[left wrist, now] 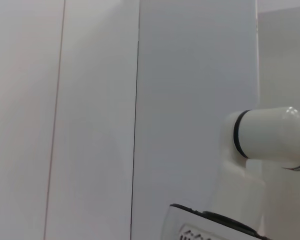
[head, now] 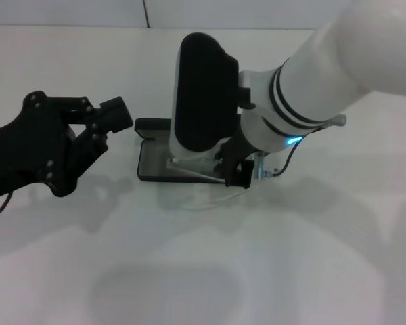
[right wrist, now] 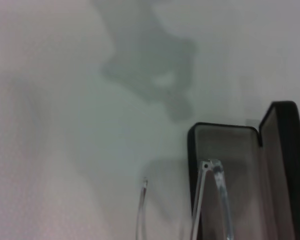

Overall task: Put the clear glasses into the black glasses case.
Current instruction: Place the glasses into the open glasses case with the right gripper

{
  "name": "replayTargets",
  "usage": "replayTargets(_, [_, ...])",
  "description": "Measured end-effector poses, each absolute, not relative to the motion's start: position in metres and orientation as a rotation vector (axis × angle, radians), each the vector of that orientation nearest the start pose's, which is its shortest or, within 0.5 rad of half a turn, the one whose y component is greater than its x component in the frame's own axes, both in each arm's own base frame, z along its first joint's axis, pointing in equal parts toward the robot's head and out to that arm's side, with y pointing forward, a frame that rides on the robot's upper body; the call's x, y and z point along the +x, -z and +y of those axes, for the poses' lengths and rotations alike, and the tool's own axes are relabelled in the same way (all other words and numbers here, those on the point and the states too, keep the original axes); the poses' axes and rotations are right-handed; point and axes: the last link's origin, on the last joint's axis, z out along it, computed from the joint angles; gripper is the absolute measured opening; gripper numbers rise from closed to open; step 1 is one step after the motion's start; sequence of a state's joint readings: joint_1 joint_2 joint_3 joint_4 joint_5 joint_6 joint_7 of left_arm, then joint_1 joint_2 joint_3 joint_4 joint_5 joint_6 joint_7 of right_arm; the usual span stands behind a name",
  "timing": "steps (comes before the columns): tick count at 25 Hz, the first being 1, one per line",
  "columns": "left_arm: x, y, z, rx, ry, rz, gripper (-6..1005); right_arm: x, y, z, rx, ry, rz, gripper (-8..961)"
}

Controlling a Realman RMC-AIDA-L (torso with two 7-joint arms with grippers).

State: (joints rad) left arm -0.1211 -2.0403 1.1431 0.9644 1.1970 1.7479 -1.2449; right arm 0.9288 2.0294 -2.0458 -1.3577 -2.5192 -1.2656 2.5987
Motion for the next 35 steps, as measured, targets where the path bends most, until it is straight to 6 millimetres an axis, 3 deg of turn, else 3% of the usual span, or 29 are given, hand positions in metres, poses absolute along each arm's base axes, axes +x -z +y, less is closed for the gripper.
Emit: replayTargets(35, [-0.264, -0.062, 0.242, -2.566, 1.101, -0.326, 181, 0.051, 0.109, 0.346, -2.750, 0.681, -0.208, 91])
